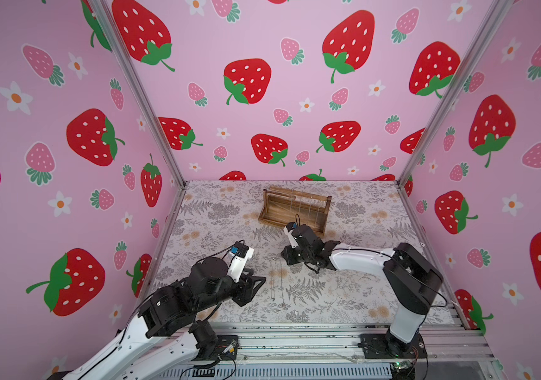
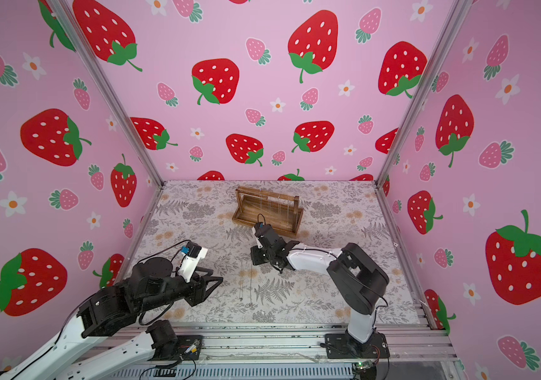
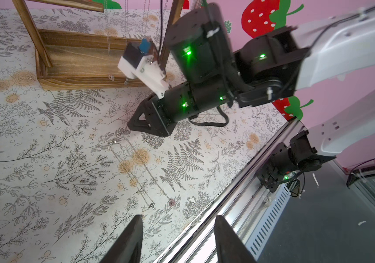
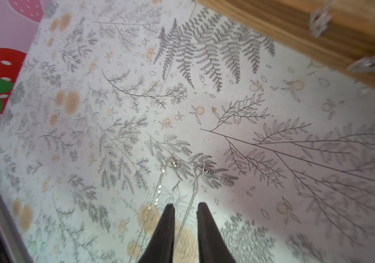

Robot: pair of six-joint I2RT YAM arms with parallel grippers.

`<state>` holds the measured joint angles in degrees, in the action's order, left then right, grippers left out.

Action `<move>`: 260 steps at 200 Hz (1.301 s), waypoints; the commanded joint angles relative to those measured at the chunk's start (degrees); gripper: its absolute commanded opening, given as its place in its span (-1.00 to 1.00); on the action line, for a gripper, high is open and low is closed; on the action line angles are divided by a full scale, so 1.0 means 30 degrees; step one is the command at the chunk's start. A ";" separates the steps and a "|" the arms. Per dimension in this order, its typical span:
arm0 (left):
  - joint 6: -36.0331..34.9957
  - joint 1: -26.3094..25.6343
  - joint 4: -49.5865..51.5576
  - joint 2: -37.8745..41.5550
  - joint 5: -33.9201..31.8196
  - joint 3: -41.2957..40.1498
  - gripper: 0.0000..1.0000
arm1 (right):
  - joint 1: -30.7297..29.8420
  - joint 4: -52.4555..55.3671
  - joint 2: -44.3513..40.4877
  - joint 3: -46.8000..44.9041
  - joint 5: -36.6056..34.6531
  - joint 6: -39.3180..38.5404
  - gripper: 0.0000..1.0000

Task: Take the necklace off the jewelry display stand
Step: Place the necklace at the center of the board, then take off the necklace from the stand.

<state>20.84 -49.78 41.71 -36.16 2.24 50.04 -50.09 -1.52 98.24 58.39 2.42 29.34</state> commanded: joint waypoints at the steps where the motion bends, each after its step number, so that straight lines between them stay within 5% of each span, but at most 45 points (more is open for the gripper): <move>1: -0.0047 -0.0031 -0.2057 -0.1593 0.0471 0.0188 0.04 | 0.0084 0.0769 -0.2805 -0.1670 -0.0904 -0.1094 -0.56; 55: -0.0260 0.1133 -0.7382 -0.7725 0.1759 0.1388 -0.04 | 0.0113 0.0378 -0.9383 -0.7143 -0.4817 -0.2946 -0.51; 100: -0.0167 0.3288 -1.1925 -1.0290 0.1212 0.1237 -0.11 | 0.0525 -0.0959 -1.1032 -0.9385 -0.7708 -0.2254 -0.51; 175: -0.2596 0.5069 -1.7075 -1.4455 0.0464 0.2352 -0.11 | 0.1643 -0.0710 -1.2902 -1.0260 -0.7689 -0.1644 -0.49; 260: -0.3176 0.6396 -1.7839 -1.9394 0.0398 0.6644 -0.31 | 0.2240 -0.0607 -1.3104 -1.0295 -0.7302 -0.1343 -0.47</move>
<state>12.19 -31.24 -9.50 -92.16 3.57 66.70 -43.68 -3.22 58.74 27.53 -19.77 24.60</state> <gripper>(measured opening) 0.349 0.267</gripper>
